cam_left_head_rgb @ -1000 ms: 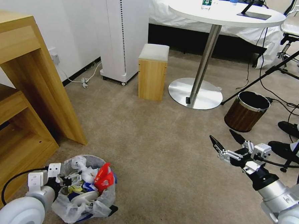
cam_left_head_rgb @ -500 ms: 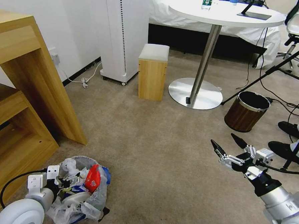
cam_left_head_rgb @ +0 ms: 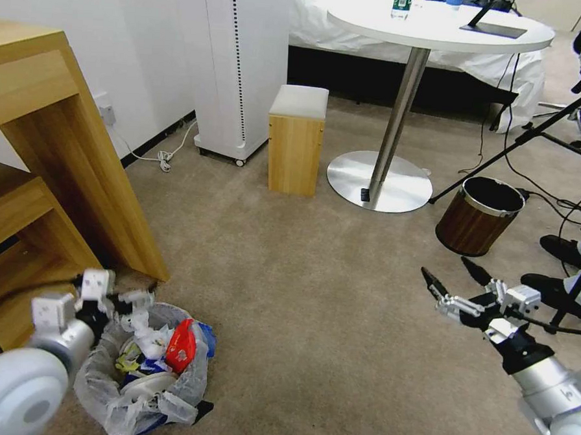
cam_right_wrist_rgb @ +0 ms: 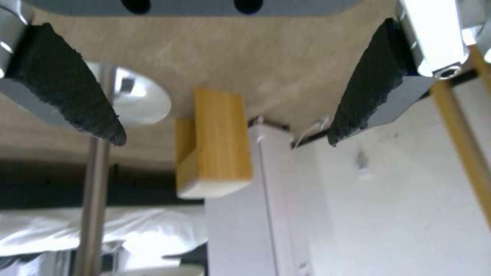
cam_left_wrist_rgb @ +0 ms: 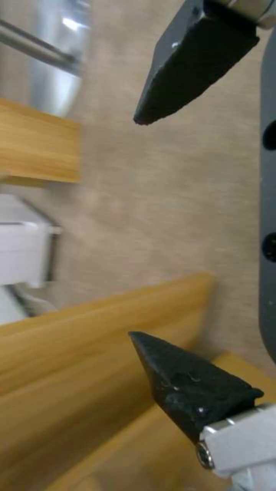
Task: Pick up the trash bin and place the garbage on the floor into it.
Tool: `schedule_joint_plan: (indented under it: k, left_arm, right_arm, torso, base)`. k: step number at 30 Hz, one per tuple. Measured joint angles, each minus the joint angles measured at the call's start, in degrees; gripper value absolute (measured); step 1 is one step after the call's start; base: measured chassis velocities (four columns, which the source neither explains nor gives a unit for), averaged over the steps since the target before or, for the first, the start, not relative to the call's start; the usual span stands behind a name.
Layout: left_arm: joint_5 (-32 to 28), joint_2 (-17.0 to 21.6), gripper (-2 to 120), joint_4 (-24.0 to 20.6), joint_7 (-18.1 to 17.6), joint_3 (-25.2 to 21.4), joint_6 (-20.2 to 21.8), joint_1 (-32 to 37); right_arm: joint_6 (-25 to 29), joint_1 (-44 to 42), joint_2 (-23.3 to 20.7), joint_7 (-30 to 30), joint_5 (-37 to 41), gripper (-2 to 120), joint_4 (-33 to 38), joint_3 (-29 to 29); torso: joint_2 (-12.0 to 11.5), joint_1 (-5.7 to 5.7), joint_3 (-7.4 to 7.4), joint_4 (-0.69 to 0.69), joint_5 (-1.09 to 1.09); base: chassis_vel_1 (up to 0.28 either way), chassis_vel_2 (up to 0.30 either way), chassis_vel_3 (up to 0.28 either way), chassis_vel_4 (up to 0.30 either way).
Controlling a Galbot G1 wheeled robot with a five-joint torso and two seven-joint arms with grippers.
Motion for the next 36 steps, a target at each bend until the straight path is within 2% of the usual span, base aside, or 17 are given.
schedule_joint_plan:
  k: [6, 9, 12, 14, 16, 18, 19, 21, 22, 25, 26, 29, 30, 31, 33, 34, 36]
  left_arm:
    - [3.75, -5.1, 100, -2.31, 3.39, -3.61, -1.23, 0.71]
    - [9.9, -11.84, 100, -3.22, 6.59, -3.83, -2.65, 1.55]
    - [14.19, -14.85, 100, -3.3, 9.4, -5.08, -3.76, 0.57]
    - [14.7, -16.29, 100, -3.96, 10.22, -5.53, -3.91, 0.59]
    - [16.65, -19.34, 100, -5.22, 11.85, -5.71, -4.34, 1.39]
    - [23.27, -25.18, 100, -6.06, 14.33, -4.58, -5.86, 2.13]
    - [23.27, -25.18, 100, -6.06, 14.33, -4.58, -5.86, 2.13]
    - [27.41, -29.67, 100, -6.56, 16.26, -3.67, -7.24, 1.85]
    - [27.41, -29.67, 100, -6.56, 16.26, -3.67, -7.24, 1.85]
    - [35.62, -37.09, 100, -7.13, 20.27, -2.36, -10.94, 1.47]
    - [35.62, -37.09, 100, -7.13, 20.27, -2.36, -10.94, 1.47]
    - [41.51, -43.6, 100, -6.97, 21.74, 0.91, -14.14, 2.39]
    - [41.51, -43.6, 100, -6.97, 21.74, 0.91, -14.14, 2.39]
    - [44.26, -45.93, 100, -6.64, 22.43, 1.28, -15.4, 2.3]
    - [45.68, -48.53, 100, -6.57, 22.77, 0.84, -15.81, 1.16]
    - [45.68, -48.53, 100, -6.57, 22.77, 0.84, -15.81, 1.16]
    - [47.52, -50.67, 100, -6.58, 22.84, 0.34, -16.18, 0.69]
  right_arm:
    - [-1.34, 2.65, 0.57, 1.57, 1.08, 100, -0.46, 1.28]
    - [-2.08, 4.81, 2.29, 3.32, 0.45, 100, -1.47, 1.5]
    - [-2.15, 5.24, 3.11, 3.99, -0.81, 100, -2.26, 1.43]
    - [-2.22, 5.35, 3.66, 4.15, -1.85, 100, -2.73, 1.56]
    - [-2.27, 5.43, 4.86, 4.6, -5.01, 100, -3.66, 2.12]
    - [-2.12, 5.9, 7.19, 5.95, -11.49, 100, -5.13, 2.98]
    - [-2.12, 5.9, 7.19, 5.95, -11.49, 100, -5.13, 2.98]
    - [-2.01, 6.37, 9.84, 8.37, -16.86, 100, -5.8, 3.89]
    - [-2.01, 6.37, 9.84, 8.37, -16.86, 100, -5.8, 3.89]
    - [-0.57, 7.11, 15.95, 9.93, -24.19, 100, -6.62, 6.33]
    - [-0.57, 7.11, 15.95, 9.93, -24.19, 100, -6.62, 6.33]
    - [2.63, 6.65, 24.95, 9.43, -31.51, 100, -7.13, 9.0]
    - [2.63, 6.65, 24.95, 9.43, -31.51, 100, -7.13, 9.0]
    - [4.55, 5.66, 29.1, 8.36, -34.01, 100, -6.95, 9.91]
    - [7.86, 4.74, 33.57, 7.1, -37.14, 100, -6.15, 11.04]
    - [7.86, 4.74, 33.57, 7.1, -37.14, 100, -6.15, 11.04]
    - [10.52, 4.33, 37.2, 4.53, -40.08, 100, -6.01, 12.88]
  torso:
    - [0.0, 0.0, 0.0, 0.0, 0.0]
    - [0.0, 0.0, 0.0, 0.02, -0.02]
    - [0.0, 0.0, 0.0, -0.01, -0.01]
    - [0.0, 0.0, 0.0, -0.01, 0.0]
    - [0.0, 0.0, 0.0, -0.01, 0.0]
    - [0.0, 0.0, 0.0, 0.01, 0.0]
    - [0.0, 0.0, 0.0, 0.01, 0.0]
    - [0.0, 0.0, -0.01, 0.01, -0.01]
    - [0.0, 0.0, -0.01, 0.01, -0.01]
    - [0.0, 0.0, 0.0, 0.01, -0.01]
    - [0.0, 0.0, 0.0, 0.01, -0.01]
    - [0.0, 0.0, -0.01, 0.0, 0.02]
    - [0.0, 0.0, -0.01, 0.0, 0.02]
    - [0.0, 0.0, -0.01, -0.01, 0.01]
    - [0.0, -0.01, -0.01, -0.01, 0.0]
    - [0.0, -0.01, -0.01, -0.01, 0.0]
    - [0.0, 0.0, -0.01, 0.0, -0.02]
  base:
    - [0.0, 0.0, 0.0, 0.0]
    - [0.0, 0.0, 0.0, 0.0]
    - [0.0, 0.0, 0.0, 0.0]
    - [0.0, 0.0, 0.0, 0.0]
    - [0.0, 0.0, 0.0, 0.0]
    - [0.0, 0.0, 0.0, 0.0]
    - [0.0, 0.0, 0.0, 0.0]
    - [0.0, 0.0, 0.0, 0.0]
    - [0.0, 0.0, 0.0, 0.0]
    - [0.0, 0.0, 0.0, 0.0]
    - [0.0, 0.0, 0.0, 0.0]
    - [0.0, 0.0, 0.0, 0.0]
    - [0.0, 0.0, 0.0, 0.0]
    - [0.0, 0.0, 0.0, 0.0]
    - [0.0, 0.0, 0.0, 0.0]
    - [0.0, 0.0, 0.0, 0.0]
    - [0.0, 0.0, 0.0, 0.0]
